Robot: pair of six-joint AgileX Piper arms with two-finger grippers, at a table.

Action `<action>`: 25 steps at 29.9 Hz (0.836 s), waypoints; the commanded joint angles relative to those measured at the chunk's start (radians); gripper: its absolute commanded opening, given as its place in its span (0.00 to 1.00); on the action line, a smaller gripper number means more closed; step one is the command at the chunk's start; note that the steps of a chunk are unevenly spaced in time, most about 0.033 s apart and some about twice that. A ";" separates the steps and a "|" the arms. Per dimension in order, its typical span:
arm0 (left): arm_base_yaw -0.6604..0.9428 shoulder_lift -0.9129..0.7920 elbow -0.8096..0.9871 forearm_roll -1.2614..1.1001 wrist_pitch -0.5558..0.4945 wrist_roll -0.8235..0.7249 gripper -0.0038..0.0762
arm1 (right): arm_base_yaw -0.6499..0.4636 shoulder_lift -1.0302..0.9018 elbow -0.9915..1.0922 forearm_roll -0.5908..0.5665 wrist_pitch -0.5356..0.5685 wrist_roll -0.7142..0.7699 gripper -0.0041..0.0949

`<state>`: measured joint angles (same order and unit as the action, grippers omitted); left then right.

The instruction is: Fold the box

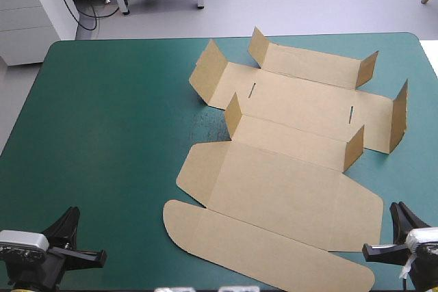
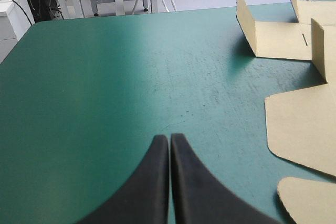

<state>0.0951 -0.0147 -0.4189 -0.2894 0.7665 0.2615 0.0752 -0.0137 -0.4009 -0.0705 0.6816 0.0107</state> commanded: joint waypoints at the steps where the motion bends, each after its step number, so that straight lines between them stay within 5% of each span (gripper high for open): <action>1: -0.006 -0.013 -0.022 -0.022 -0.079 -0.003 0.04 | 0.003 -0.019 -0.028 -0.003 -0.078 -0.001 0.28; 6: -0.006 -0.013 -0.022 -0.022 -0.079 -0.003 0.04 | 0.003 -0.019 -0.028 -0.003 -0.078 -0.001 0.70; 8: -0.006 -0.013 -0.022 -0.022 -0.079 -0.003 0.04 | 0.003 -0.019 -0.028 -0.003 -0.078 -0.001 0.77; 19: -0.006 -0.013 -0.022 -0.022 -0.079 -0.003 0.04 | 0.003 0.046 -0.051 -0.011 -0.076 0.029 0.79; 25: -0.006 -0.013 -0.022 -0.022 -0.079 -0.003 0.04 | 0.003 0.277 -0.179 -0.083 -0.039 0.250 0.79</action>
<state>0.0951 -0.0147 -0.4189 -0.2894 0.7665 0.2615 0.0752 0.1494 -0.4949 -0.0957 0.6931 0.1595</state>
